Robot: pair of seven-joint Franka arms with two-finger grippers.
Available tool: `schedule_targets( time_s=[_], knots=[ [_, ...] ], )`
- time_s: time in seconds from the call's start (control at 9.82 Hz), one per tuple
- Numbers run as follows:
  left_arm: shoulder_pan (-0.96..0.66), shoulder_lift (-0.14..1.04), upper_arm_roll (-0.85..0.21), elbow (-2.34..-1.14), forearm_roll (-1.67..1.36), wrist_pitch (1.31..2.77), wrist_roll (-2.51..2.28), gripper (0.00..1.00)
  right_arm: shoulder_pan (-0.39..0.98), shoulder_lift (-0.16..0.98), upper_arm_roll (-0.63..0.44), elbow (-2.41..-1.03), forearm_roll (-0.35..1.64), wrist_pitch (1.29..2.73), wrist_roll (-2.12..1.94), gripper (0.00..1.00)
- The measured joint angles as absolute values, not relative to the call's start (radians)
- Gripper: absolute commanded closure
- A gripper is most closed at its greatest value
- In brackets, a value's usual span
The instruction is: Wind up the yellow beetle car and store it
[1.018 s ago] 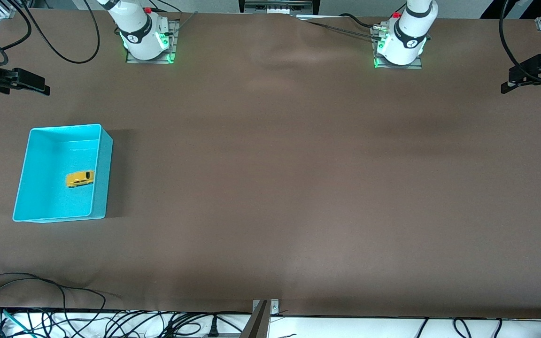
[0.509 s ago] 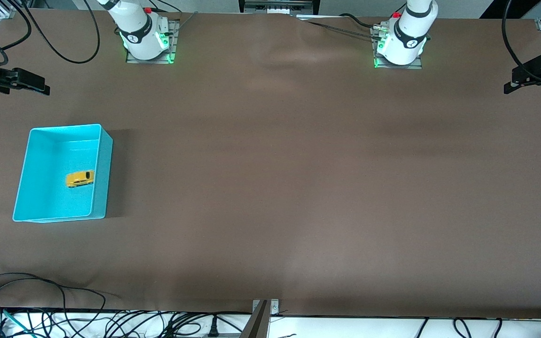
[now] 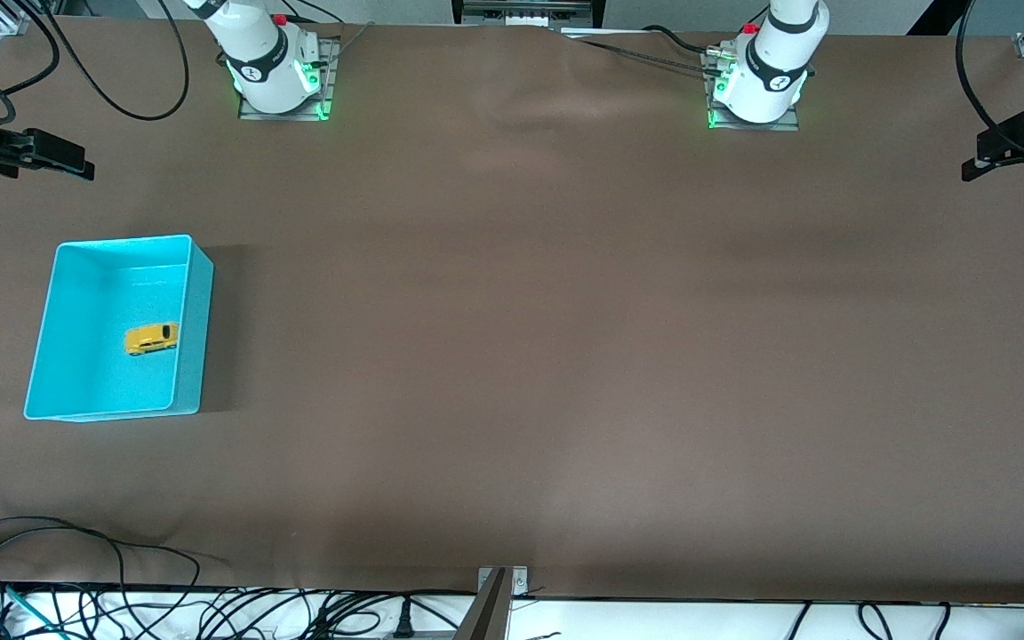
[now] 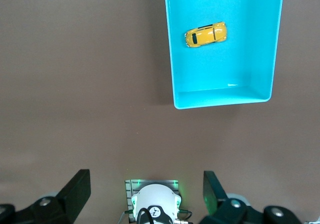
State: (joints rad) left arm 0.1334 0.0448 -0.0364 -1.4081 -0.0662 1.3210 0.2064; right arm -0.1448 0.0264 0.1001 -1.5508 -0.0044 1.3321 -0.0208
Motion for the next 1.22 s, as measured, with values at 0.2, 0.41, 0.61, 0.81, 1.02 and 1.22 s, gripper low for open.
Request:
schedule_targets(
  time_s=[0.2, 0.41, 0.61, 0.81, 1.02, 1.22],
  knots=[
    [0.133, 0.045, -0.037, -1.408, -0.061, 1.323, 0.206, 0.00, -0.145, 0.026, 0.100, -1.551, -0.004, 1.322, -0.021, 0.00],
    [0.133, 0.045, -0.038, -1.408, -0.060, 1.324, 0.206, 0.00, -0.145, 0.026, 0.100, -1.551, -0.004, 1.320, -0.021, 0.00],
    [0.133, 0.045, -0.038, -1.408, -0.060, 1.324, 0.206, 0.00, -0.146, 0.026, 0.100, -1.551, -0.004, 1.320, -0.021, 0.00],
    [0.133, 0.045, -0.038, -1.408, -0.060, 1.324, 0.206, 0.00, -0.146, 0.027, 0.100, -1.551, -0.004, 1.320, -0.021, 0.00],
    [0.133, 0.045, -0.038, -1.408, -0.060, 1.324, 0.206, 0.00, -0.146, 0.027, 0.100, -1.551, -0.004, 1.320, -0.021, 0.00],
    [0.133, 0.045, -0.038, -1.408, -0.060, 1.324, 0.206, 0.00, -0.146, 0.027, 0.100, -1.551, -0.004, 1.319, -0.021, 0.00]
  ],
)
